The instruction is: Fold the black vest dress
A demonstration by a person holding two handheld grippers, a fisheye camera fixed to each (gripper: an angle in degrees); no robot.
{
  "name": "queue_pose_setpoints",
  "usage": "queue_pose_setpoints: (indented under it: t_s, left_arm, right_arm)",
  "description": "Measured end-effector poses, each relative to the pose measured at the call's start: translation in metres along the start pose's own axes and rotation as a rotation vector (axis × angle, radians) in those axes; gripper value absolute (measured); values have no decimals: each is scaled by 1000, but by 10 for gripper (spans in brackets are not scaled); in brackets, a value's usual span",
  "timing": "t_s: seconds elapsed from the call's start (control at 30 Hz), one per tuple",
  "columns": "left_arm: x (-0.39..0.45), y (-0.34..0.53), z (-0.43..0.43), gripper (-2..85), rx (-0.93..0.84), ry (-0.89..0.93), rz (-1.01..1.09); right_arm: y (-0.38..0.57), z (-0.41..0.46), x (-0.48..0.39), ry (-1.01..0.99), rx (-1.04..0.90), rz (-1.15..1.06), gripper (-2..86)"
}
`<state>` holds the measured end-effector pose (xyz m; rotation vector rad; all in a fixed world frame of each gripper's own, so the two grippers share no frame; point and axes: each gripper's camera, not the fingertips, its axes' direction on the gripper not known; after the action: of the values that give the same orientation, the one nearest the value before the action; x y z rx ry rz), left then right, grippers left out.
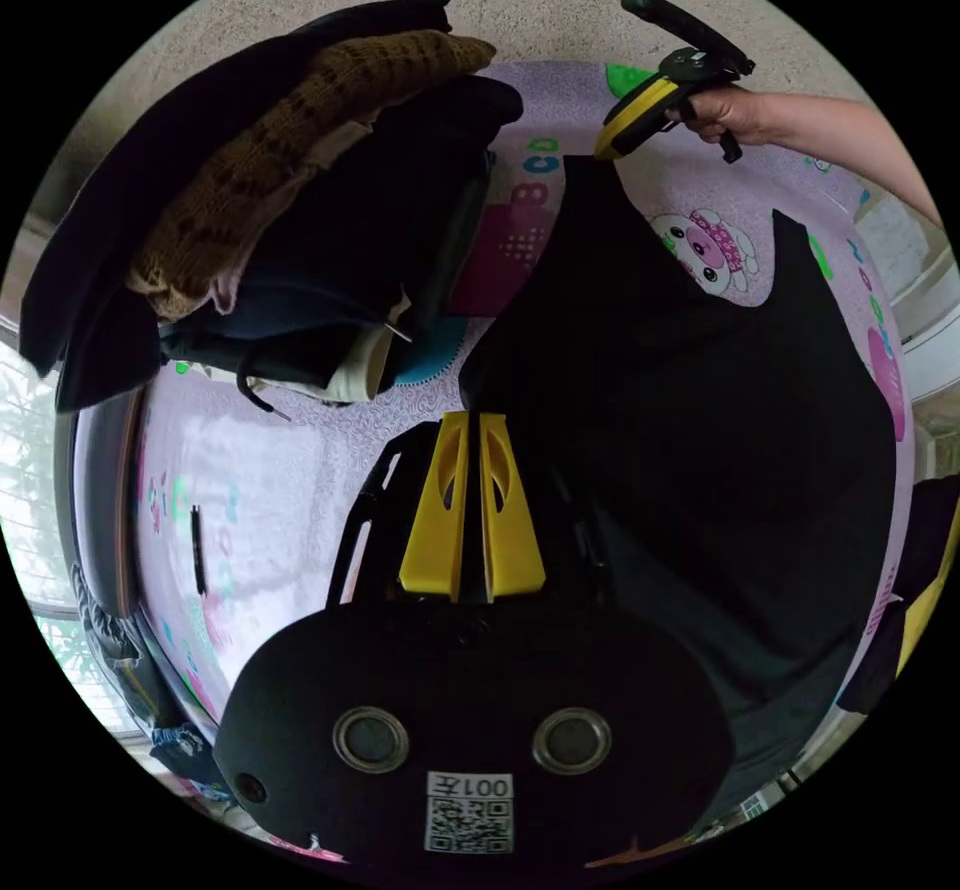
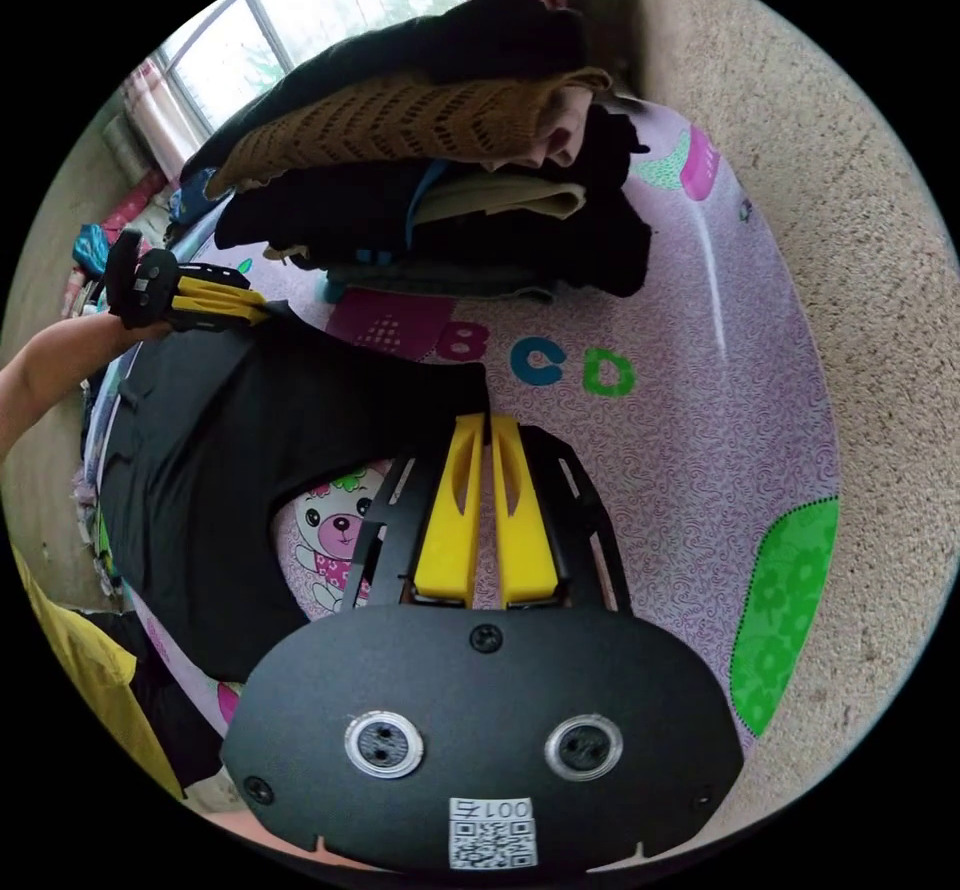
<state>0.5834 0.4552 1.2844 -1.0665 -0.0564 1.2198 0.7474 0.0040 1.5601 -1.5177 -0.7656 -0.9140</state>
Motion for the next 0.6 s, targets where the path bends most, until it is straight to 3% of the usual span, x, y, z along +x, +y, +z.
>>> queue_pose_setpoints:
  t_s: [0.33, 0.6]
  left_arm:
    - [24, -28, 30, 4, 21, -53, -57]
    - [31, -12, 19, 21, 158, -12, -183]
  right_arm:
    - [14, -5, 5, 69, 1, 73, 10]
    - [67, -63, -30, -57, 206, -35, 4]
